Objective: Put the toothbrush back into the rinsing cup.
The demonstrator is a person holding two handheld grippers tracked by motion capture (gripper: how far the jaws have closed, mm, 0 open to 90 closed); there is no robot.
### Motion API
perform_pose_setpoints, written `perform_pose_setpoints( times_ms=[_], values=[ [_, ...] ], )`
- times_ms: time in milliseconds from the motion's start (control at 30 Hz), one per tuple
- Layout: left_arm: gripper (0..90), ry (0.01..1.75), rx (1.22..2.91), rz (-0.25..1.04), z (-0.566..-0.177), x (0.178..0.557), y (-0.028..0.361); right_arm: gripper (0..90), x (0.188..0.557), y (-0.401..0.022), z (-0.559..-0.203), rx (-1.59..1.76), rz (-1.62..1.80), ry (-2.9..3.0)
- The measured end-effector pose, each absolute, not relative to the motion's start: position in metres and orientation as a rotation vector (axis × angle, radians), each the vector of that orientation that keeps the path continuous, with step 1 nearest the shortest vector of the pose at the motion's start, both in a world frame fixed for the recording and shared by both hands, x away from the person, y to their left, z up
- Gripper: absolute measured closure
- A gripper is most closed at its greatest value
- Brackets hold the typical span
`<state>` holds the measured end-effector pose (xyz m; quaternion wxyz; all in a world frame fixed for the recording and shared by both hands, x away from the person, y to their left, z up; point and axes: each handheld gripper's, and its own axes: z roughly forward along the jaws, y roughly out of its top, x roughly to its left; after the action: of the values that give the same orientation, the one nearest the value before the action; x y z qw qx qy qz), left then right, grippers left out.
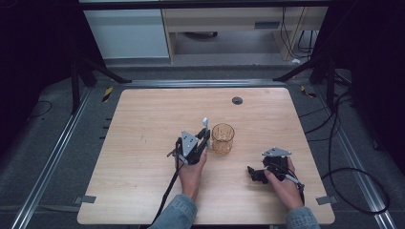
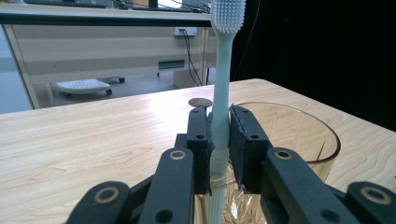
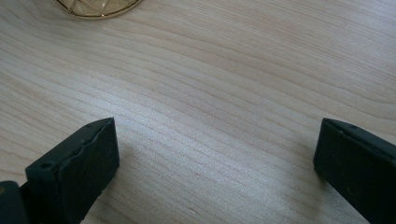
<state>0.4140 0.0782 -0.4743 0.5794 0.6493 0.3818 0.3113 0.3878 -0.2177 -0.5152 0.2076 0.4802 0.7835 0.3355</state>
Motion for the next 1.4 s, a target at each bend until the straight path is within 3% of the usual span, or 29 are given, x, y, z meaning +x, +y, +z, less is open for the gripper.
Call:
perform_pose_setpoints(
  times_ms=[867, 1400],
  values=[
    [76.0, 0.89, 1.525, 0.712, -0.4745, 0.4124, 0.0794, 0.5, 0.3879, -0.2178, -0.5152, 1.335, 0.934, 2.182],
    [69.0, 0.886, 1.521, 0.701, -0.4716, 0.4103, 0.0809, 0.5, 0.3879, -0.2177, -0.5152, 1.337, 0.934, 2.181]
  ],
)
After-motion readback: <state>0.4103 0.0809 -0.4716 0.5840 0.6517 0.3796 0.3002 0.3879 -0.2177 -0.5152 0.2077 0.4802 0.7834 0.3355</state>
